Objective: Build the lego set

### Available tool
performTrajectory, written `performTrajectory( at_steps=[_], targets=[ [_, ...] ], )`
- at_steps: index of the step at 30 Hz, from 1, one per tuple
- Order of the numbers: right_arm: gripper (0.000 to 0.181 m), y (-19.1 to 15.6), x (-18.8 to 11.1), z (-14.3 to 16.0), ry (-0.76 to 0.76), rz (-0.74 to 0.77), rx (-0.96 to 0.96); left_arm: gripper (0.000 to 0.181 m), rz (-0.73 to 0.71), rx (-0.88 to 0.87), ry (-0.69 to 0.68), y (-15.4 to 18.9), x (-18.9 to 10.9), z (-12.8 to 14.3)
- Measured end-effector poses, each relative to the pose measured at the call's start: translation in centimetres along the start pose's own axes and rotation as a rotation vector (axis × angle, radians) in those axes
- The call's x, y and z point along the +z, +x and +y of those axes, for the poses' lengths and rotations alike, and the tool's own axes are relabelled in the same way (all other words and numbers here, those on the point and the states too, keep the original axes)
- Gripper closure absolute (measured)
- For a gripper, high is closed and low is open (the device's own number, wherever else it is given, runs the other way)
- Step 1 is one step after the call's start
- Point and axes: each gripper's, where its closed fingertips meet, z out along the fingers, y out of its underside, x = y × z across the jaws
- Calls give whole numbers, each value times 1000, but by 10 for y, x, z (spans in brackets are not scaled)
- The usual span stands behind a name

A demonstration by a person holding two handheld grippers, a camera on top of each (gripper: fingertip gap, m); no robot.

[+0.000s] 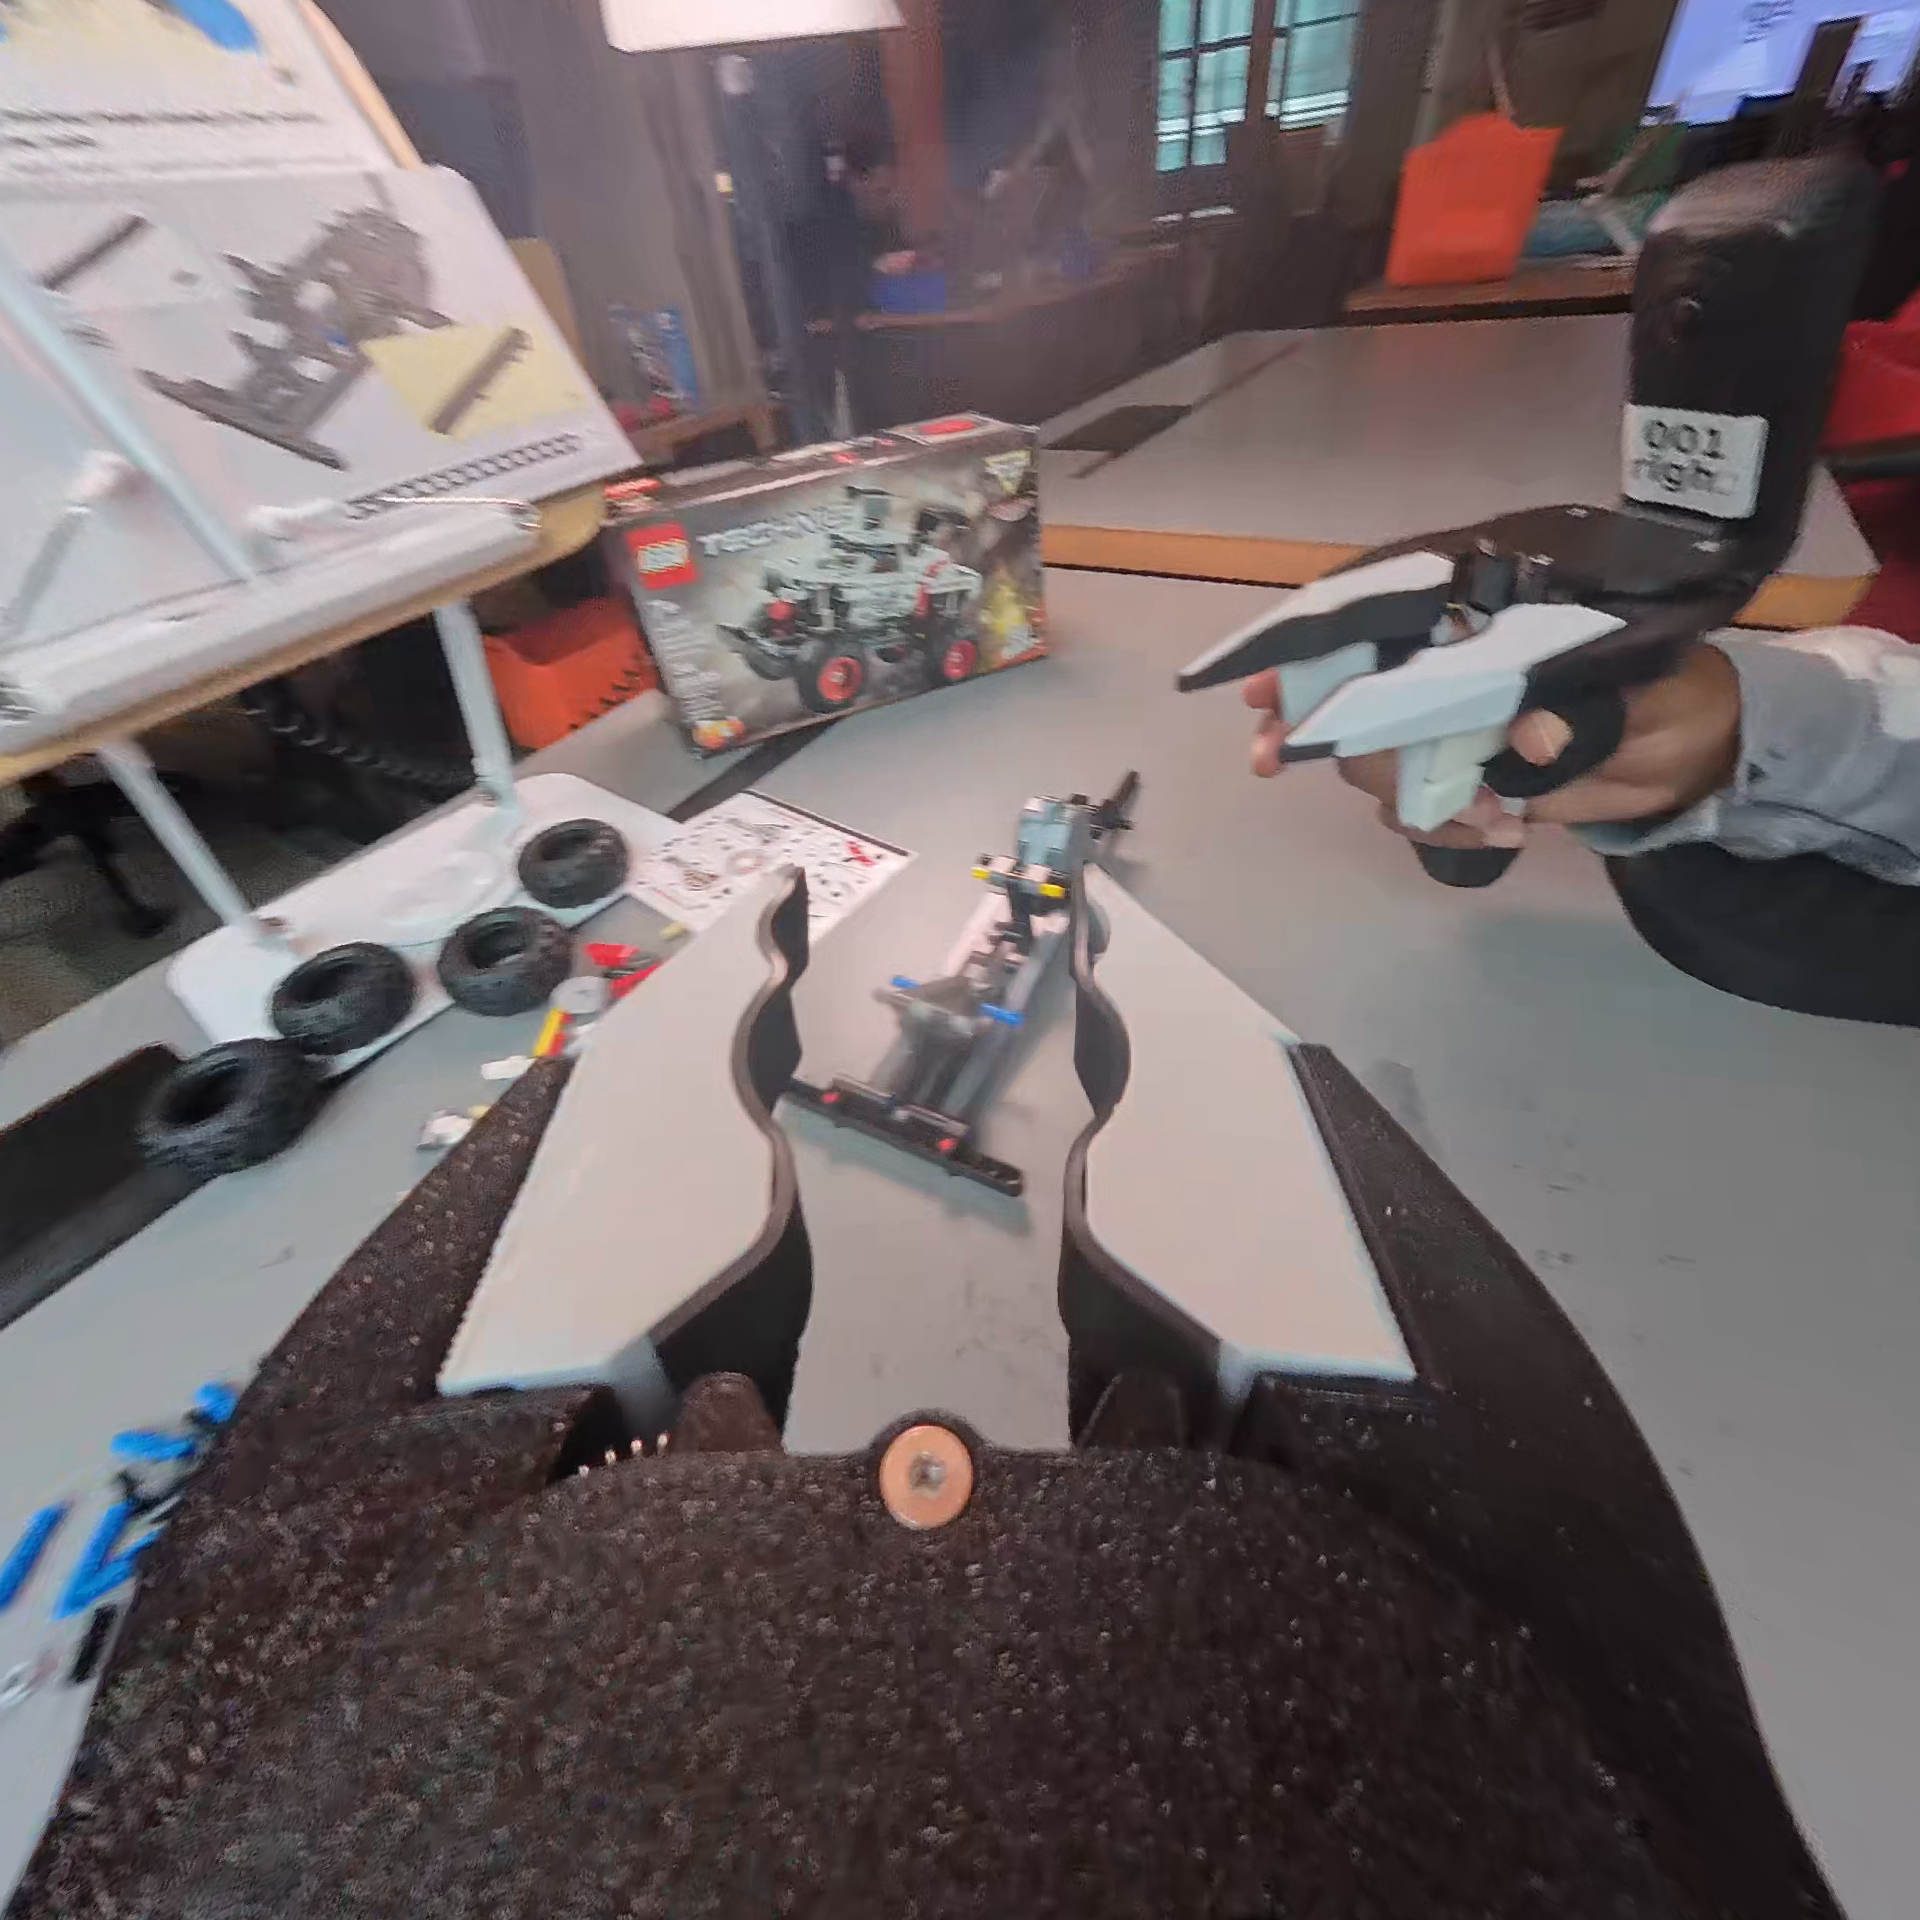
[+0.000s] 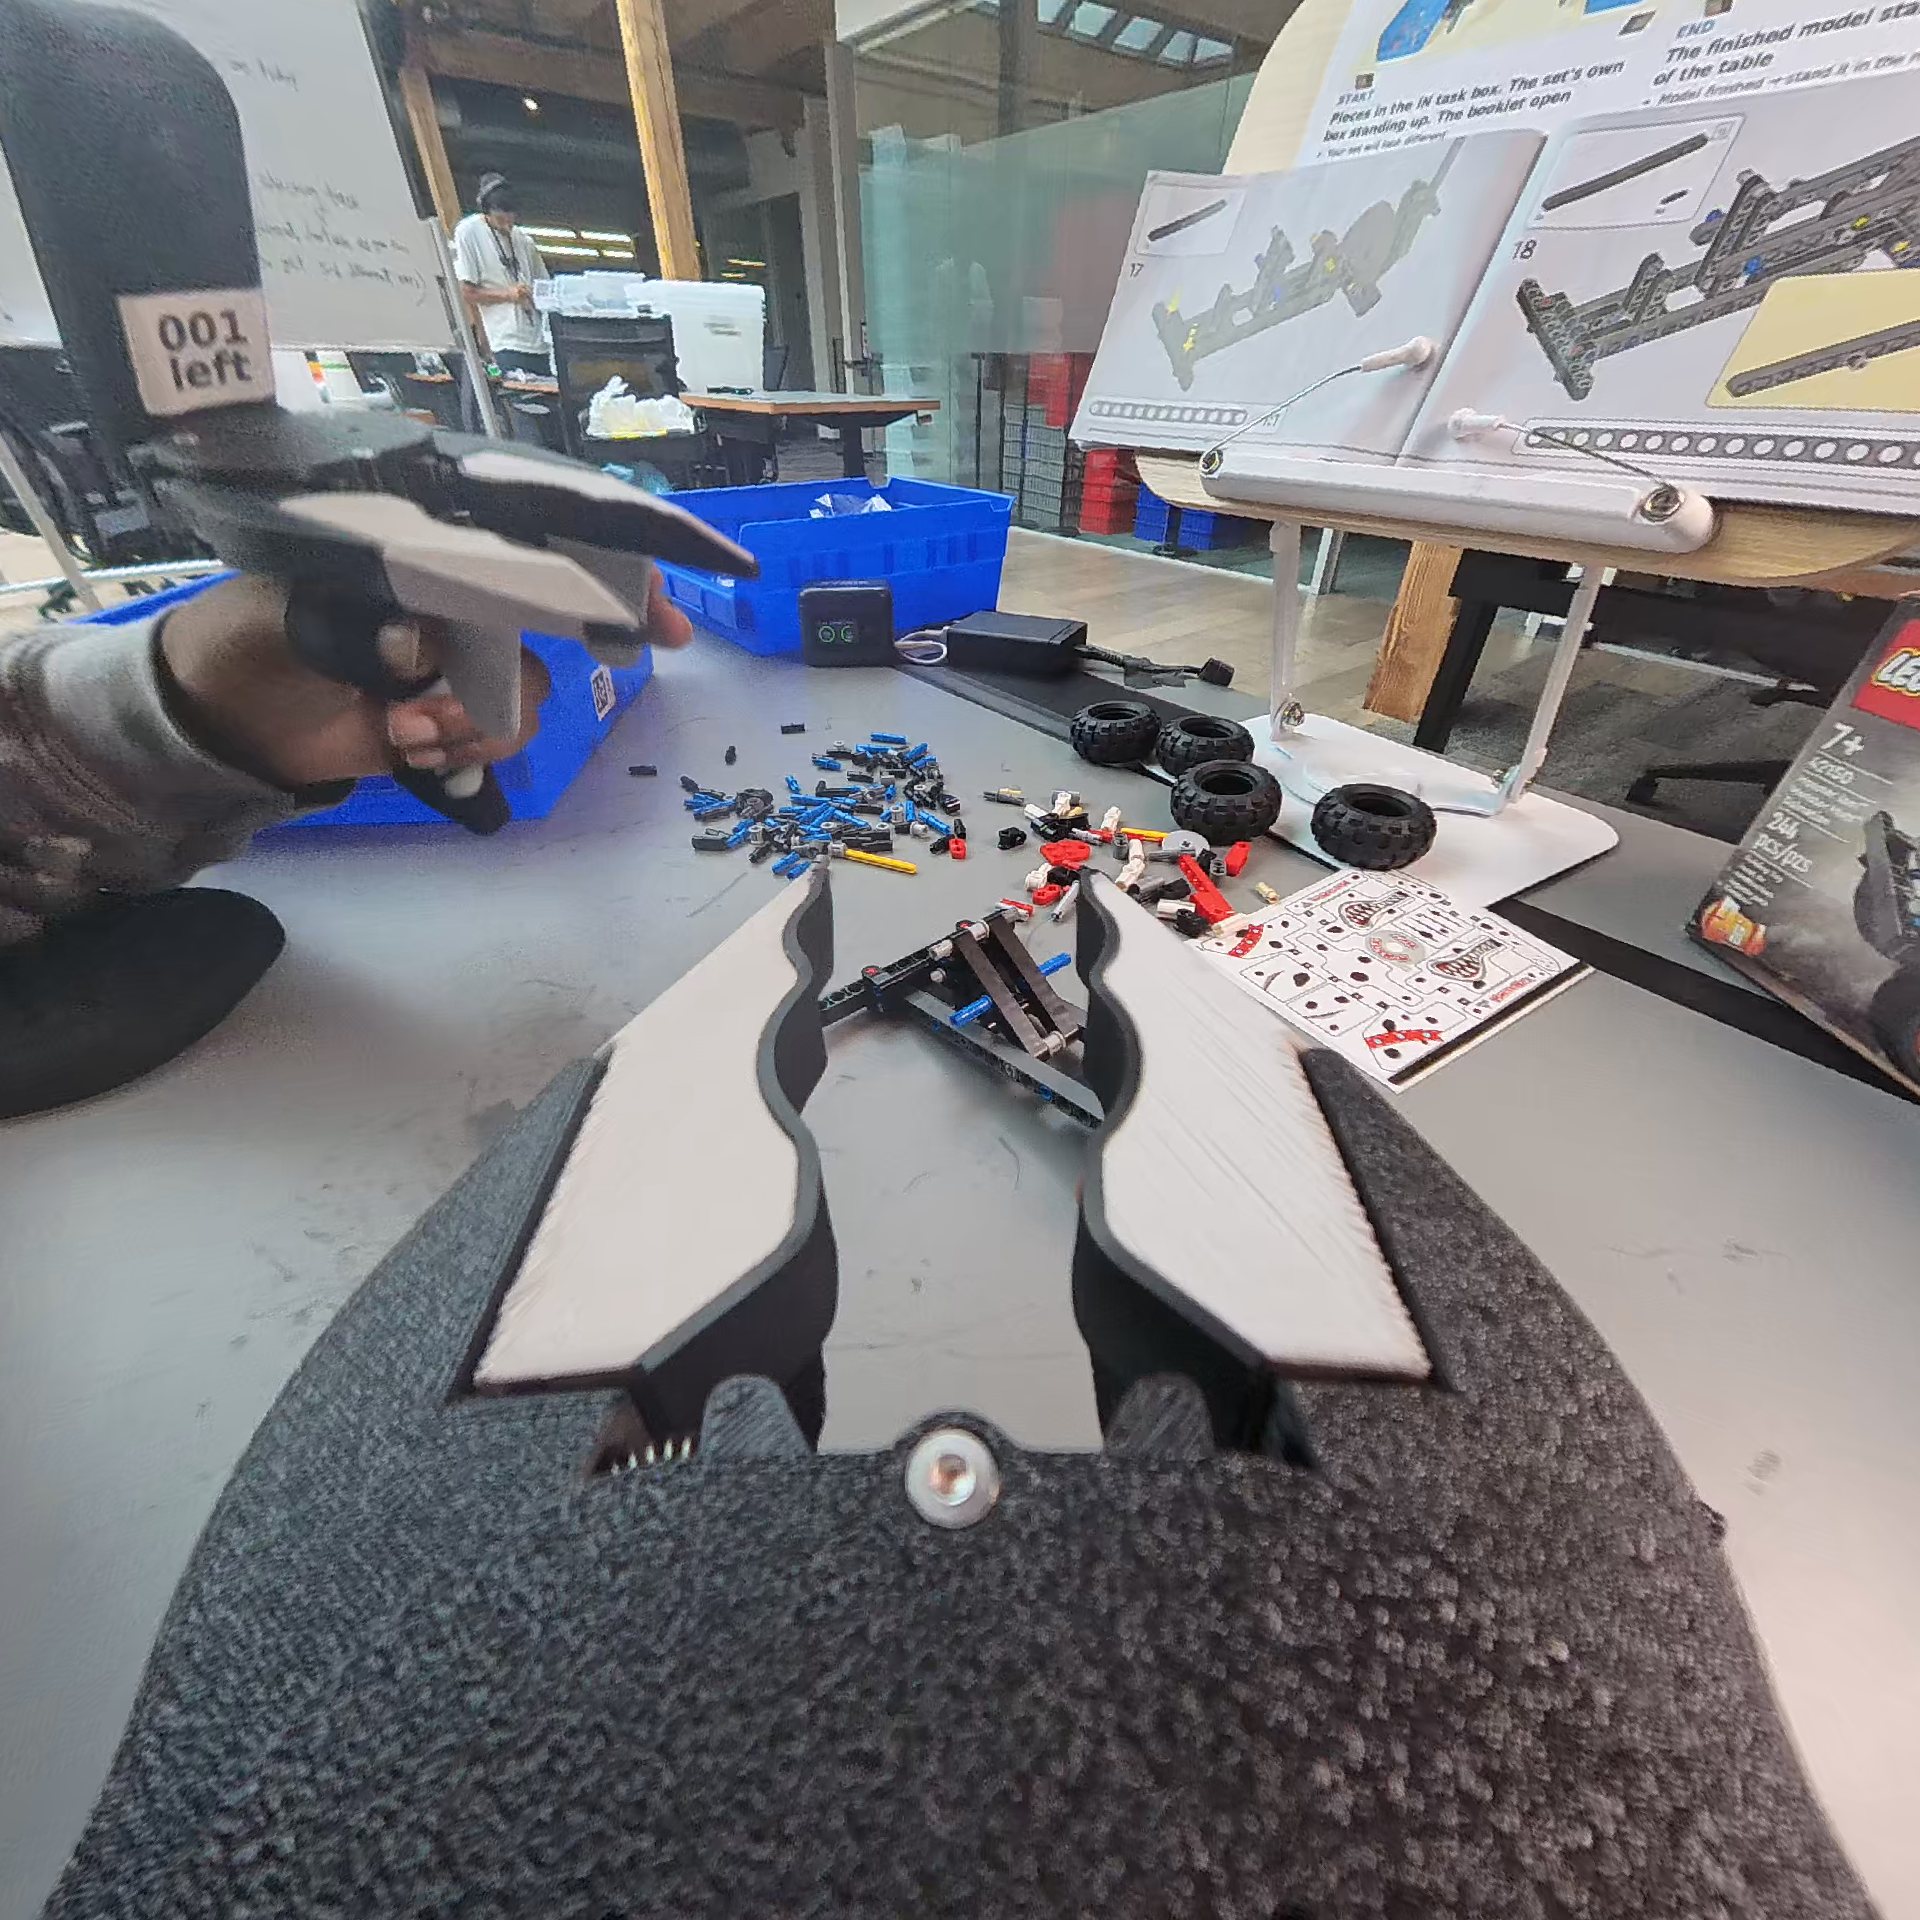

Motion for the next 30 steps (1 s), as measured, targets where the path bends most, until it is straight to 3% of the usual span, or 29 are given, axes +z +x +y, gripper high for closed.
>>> performTrajectory(
  at_steps=[4, 6, 8, 12, 16, 20, 22, 30],
  targets=[
    [139, 3, -1, 2, 5, 4, -10, 131, -193, 36, -62, -63, -42, -33],
    [142, 1, -1, 2, 9, -6, -7, 135, -275, 81, -182, -97, -62, -41],
    [144, -1, -1, 1, 12, -14, -8, 140, -287, 95, -358, -124, -76, -32],
    [149, -5, -1, 5, 8, -25, -20, 148, -142, 4, -744, -150, -88, 29],
    [155, -8, 1, 12, -14, -26, -46, 152, -27, 73, -1117, -167, -102, 101],
    [161, -10, 1, 18, -42, -14, -128, 151, 35, 125, -1409, -188, -129, 152],
    [162, -11, 1, 20, -49, -9, -160, 151, 71, 103, -1483, -195, -141, 167],
    [163, -7, 3, 27, -68, -8, -143, 161, 181, 165, -1468, -197, -144, 192]
  ],
)
